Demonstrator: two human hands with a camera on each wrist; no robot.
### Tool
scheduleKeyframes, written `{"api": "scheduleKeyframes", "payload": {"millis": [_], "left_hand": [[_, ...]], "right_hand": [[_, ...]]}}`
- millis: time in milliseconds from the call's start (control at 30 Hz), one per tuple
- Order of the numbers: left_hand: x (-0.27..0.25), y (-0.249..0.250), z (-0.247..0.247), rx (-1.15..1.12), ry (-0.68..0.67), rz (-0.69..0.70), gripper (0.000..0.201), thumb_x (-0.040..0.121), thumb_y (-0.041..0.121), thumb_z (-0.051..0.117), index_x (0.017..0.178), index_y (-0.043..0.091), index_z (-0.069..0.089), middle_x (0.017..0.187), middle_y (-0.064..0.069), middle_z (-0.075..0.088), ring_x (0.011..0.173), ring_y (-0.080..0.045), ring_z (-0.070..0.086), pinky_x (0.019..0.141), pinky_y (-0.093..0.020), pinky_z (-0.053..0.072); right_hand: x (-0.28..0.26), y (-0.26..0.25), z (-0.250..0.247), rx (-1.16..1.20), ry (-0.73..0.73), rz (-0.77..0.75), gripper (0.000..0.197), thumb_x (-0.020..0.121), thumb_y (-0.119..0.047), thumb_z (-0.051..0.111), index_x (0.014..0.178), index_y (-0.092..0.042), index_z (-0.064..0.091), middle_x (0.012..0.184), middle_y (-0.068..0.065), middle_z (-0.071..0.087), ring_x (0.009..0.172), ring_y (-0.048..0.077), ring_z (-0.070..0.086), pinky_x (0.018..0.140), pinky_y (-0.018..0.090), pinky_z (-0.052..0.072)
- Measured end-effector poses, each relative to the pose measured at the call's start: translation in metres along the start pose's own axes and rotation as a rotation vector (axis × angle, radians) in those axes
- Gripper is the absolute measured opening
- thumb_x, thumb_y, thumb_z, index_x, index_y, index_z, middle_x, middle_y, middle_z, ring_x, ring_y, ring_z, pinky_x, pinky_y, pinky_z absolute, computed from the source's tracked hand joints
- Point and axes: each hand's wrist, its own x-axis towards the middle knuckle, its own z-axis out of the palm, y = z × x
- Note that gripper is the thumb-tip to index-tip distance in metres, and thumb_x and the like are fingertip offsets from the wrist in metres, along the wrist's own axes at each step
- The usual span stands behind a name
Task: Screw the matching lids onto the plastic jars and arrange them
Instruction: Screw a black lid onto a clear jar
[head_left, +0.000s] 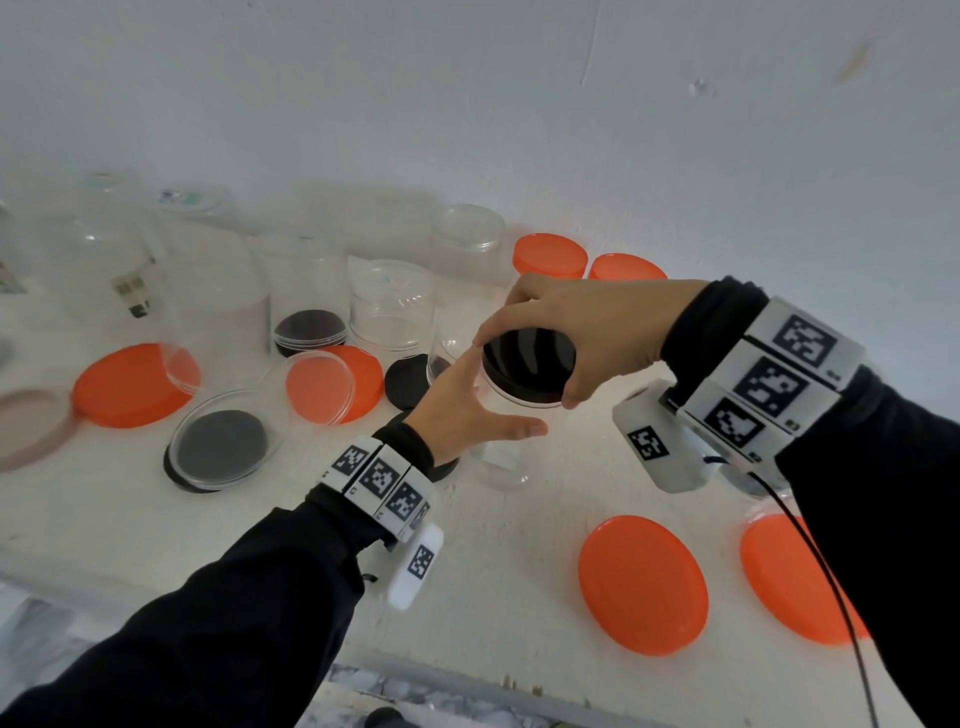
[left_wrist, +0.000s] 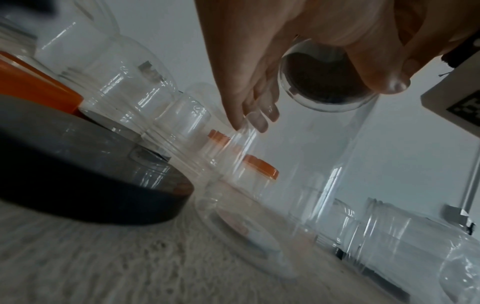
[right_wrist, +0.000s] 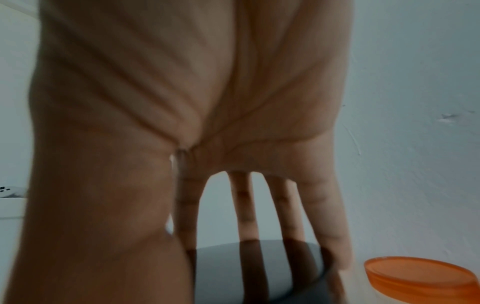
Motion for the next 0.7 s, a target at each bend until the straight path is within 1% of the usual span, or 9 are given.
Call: {"api": "scheduleKeyframes", "payload": {"millis": [133,267,367,467,533,600,633,667,700], "left_hand": [[0.000,0.002,-0.001,0.007,0.015,0.007,0.077,0.063,0.028,0.083,0.127,0.024,0.040,0.111,0.023,0.051,0.108,0.015,0.045,0.091,-0.004,0.036],[-0.002,0.003,0.002,-0.032,0.032,0.009,0.075,0.062,0.023,0.084,0.125,0.024,0.042,0.113,0.019,0.054,0.109,0.008,0.048,0.088,-0.003,0.037],[-0.003,0.003,0.003,-0.041,0.043,-0.002,0.078,0.061,0.025,0.085,0.126,0.025,0.041,0.115,0.016,0.055,0.111,0.004,0.048,0.087,-0.003,0.037],[-0.003,0.002,0.003,-0.053,0.033,-0.029,0.083,0.061,0.028,0.085,0.130,0.023,0.040,0.118,0.013,0.055,0.113,0.000,0.049,0.091,-0.014,0.039],[-0.002,0.002,0.002,-0.060,0.023,-0.040,0.084,0.061,0.027,0.084,0.131,0.022,0.039,0.117,0.014,0.055,0.112,0.001,0.049,0.088,-0.014,0.039],[-0.002,0.003,0.002,-0.067,0.016,-0.039,0.085,0.061,0.027,0.085,0.133,0.021,0.039,0.118,0.013,0.055,0.113,0.000,0.049,0.087,-0.013,0.039],[-0.002,0.003,0.002,-0.067,0.014,-0.036,0.086,0.061,0.027,0.085,0.133,0.021,0.039,0.120,0.012,0.055,0.114,-0.001,0.049,0.087,-0.013,0.039],[-0.002,0.003,0.002,-0.058,0.016,-0.030,0.086,0.060,0.027,0.085,0.133,0.021,0.039,0.120,0.012,0.055,0.115,-0.001,0.048,0.088,-0.012,0.038],[-0.003,0.004,0.001,-0.043,0.020,-0.021,0.086,0.060,0.028,0.085,0.132,0.021,0.039,0.119,0.013,0.054,0.114,0.000,0.048,0.088,-0.010,0.038]], "right_hand": [[0.002,-0.001,-0.001,-0.014,0.003,-0.004,0.080,0.069,-0.019,0.077,0.134,-0.041,0.036,0.123,-0.004,0.037,0.111,0.019,0.044,0.090,0.036,0.048],[0.003,0.000,-0.001,0.004,0.044,0.019,0.076,0.065,-0.029,0.080,0.129,-0.041,0.041,0.113,-0.005,0.042,0.103,0.016,0.045,0.083,0.030,0.046],[0.005,-0.002,-0.001,-0.035,0.082,0.076,0.072,0.063,-0.045,0.078,0.126,-0.039,0.043,0.108,-0.005,0.046,0.098,0.013,0.045,0.077,0.027,0.044],[0.008,-0.006,0.004,-0.041,0.172,0.146,0.068,0.062,-0.061,0.071,0.117,-0.026,0.051,0.092,-0.005,0.054,0.085,0.013,0.052,0.065,0.024,0.045],[0.009,-0.009,0.008,-0.064,0.250,0.175,0.068,0.064,-0.068,0.064,0.108,-0.018,0.056,0.080,-0.005,0.055,0.073,0.011,0.053,0.056,0.022,0.042],[0.007,-0.008,0.008,-0.099,0.229,0.186,0.070,0.065,-0.072,0.060,0.109,-0.017,0.057,0.083,-0.004,0.057,0.075,0.012,0.054,0.060,0.023,0.044],[0.005,-0.005,0.006,-0.098,0.168,0.179,0.072,0.066,-0.071,0.060,0.117,-0.020,0.054,0.092,-0.004,0.057,0.084,0.013,0.055,0.067,0.024,0.047],[0.003,-0.003,0.003,-0.082,0.085,0.155,0.075,0.068,-0.067,0.063,0.128,-0.025,0.046,0.106,-0.004,0.054,0.096,0.014,0.053,0.079,0.028,0.048],[0.001,-0.002,0.000,-0.055,0.007,0.119,0.079,0.069,-0.058,0.068,0.137,-0.032,0.036,0.120,-0.004,0.047,0.108,0.015,0.048,0.090,0.031,0.046]]}}
